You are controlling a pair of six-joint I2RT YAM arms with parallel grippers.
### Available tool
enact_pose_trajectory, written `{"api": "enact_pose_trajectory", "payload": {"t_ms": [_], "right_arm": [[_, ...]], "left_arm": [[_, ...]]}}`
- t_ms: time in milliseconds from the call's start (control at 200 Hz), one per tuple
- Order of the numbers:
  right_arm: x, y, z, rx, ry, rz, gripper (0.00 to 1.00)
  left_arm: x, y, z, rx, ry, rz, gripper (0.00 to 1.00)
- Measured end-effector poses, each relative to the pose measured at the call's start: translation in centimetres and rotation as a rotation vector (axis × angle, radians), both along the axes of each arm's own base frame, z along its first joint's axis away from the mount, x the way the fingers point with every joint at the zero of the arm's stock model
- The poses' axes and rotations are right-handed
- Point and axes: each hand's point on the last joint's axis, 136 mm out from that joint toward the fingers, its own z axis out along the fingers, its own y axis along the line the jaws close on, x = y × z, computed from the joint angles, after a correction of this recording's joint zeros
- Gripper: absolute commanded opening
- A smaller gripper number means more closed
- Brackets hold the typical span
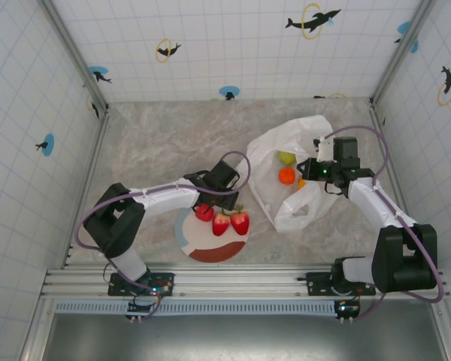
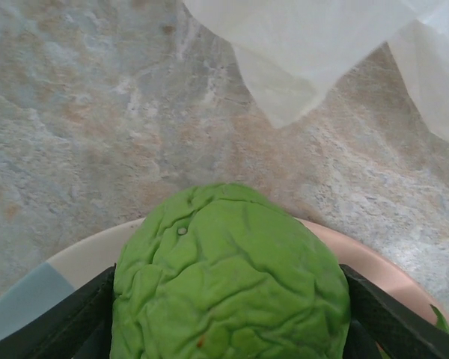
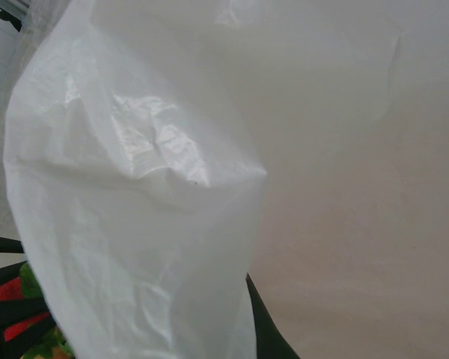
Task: Place the fruits into the plastic bag
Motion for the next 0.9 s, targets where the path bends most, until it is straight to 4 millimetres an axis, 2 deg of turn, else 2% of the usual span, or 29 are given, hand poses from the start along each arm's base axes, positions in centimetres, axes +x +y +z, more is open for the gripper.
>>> {"api": "enact_pose_trajectory", "payload": {"t_ms": [170, 255, 340, 470, 566, 646, 766, 901], "right_arm": [[0.0, 0.0, 0.0, 0.000, 0.000, 0.000, 0.00], [0.0, -0.1, 0.0, 0.000, 0.000, -0.003, 0.00], [0.1, -0.2, 0.0, 0.001, 0.000, -0.006, 0.00], [0.1, -0.2, 0.0, 0.001, 0.000, -0.006, 0.00], [0.1, -0.2, 0.1, 0.005, -0.001, -0.006, 0.00], [0.2, -0.1, 0.1, 0.007, -0.004, -0.006, 0.00], [0.1, -0.1, 0.1, 0.009, -0.001, -0.008, 0.00], [0.1, -0.1, 0.1, 0.009, 0.000, -0.011, 0.00]], "left_arm": [[0.0, 1.0, 1.2, -0.015, -0.052, 0.034, 0.64], [0.2, 1.0, 3.2, -0.068, -0.100, 0.041, 0.64], [0.2, 0.0, 5.8, -0.155, -0.150, 0.026, 0.64], [-1.0, -3.6, 9.8, -0.311, -0.210, -0.066, 0.65], [-2.5, -7.0, 11.3, -0.384, -0.207, -0.157, 0.65], [-2.9, -10.1, 12.0, -0.422, -0.200, -0.219, 0.65], [-1.9, -13.6, 11.7, -0.434, -0.200, -0.260, 0.65], [-0.4, -16.0, 9.4, -0.380, -0.188, -0.288, 0.65]]}}
